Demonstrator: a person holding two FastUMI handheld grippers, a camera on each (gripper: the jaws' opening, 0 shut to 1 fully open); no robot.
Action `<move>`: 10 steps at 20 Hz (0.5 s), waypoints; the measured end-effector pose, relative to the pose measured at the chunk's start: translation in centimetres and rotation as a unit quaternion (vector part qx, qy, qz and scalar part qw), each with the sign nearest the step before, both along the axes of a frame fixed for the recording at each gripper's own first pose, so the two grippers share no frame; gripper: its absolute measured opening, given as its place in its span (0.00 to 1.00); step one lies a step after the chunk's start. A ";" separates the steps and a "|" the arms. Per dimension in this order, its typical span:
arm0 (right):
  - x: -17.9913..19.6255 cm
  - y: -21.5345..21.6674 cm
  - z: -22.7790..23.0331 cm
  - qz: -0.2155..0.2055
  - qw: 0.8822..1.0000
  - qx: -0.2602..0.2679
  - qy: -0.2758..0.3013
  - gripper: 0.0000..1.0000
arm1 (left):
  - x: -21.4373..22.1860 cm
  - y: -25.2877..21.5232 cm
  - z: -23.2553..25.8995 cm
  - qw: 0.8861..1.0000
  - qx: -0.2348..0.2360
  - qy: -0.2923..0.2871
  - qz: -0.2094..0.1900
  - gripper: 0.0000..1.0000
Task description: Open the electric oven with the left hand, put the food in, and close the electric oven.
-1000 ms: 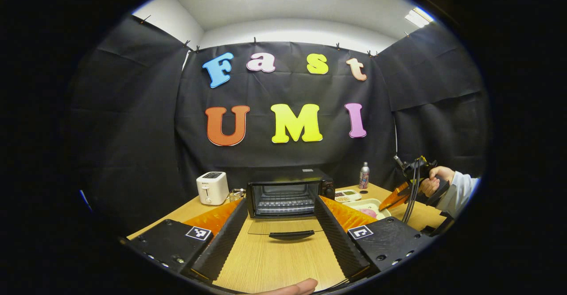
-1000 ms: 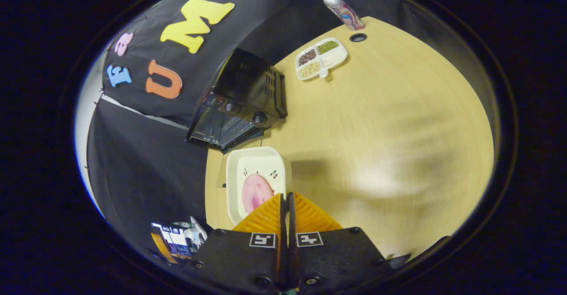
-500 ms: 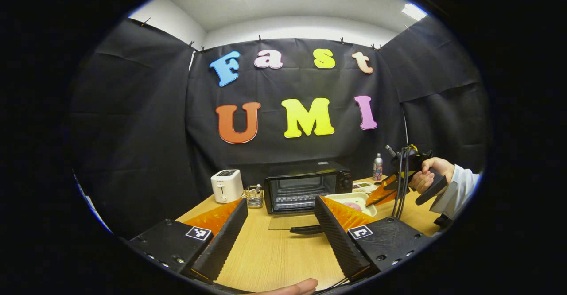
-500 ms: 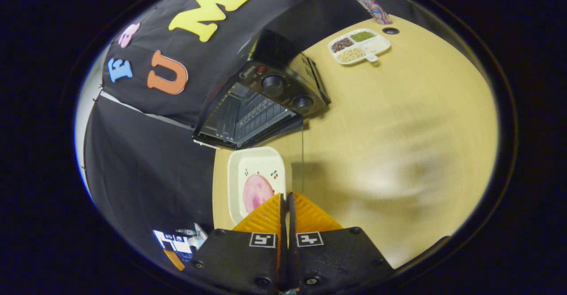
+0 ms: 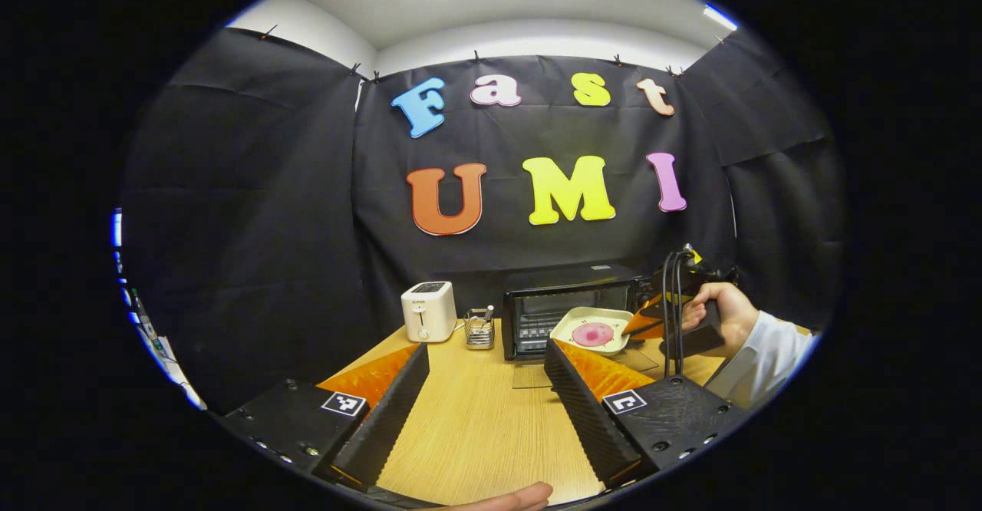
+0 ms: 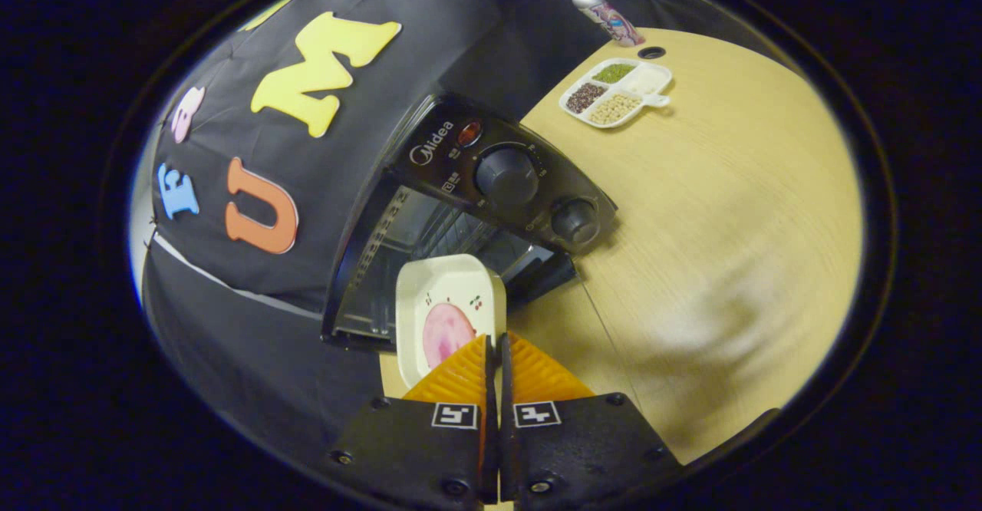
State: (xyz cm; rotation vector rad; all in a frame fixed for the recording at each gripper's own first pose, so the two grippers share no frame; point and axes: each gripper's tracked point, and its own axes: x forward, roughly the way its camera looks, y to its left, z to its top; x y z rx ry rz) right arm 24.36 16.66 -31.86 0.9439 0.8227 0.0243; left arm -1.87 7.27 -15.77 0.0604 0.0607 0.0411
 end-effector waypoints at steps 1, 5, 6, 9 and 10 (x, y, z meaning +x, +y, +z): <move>1.1 0.6 -0.2 -0.013 1.000 0.002 -0.009 0.01 | 0.2 0.3 -0.1 1.000 -0.005 0.000 -0.001 0.96; 5.3 2.2 -0.7 -0.072 0.997 0.011 -0.041 0.05 | 1.6 1.5 -0.7 1.000 -0.008 0.010 -0.002 0.96; 6.0 2.1 -0.7 -0.089 0.995 0.000 -0.051 0.05 | 2.0 1.9 -1.1 1.000 -0.005 0.015 0.001 0.96; 8.7 1.8 -0.6 -0.131 0.987 -0.031 -0.088 0.05 | 2.5 2.9 -2.3 1.000 -0.003 0.028 0.010 0.96; 9.4 1.7 -0.5 -0.139 0.985 -0.034 -0.097 0.02 | 2.6 3.3 -2.6 0.999 -0.007 0.033 0.013 0.96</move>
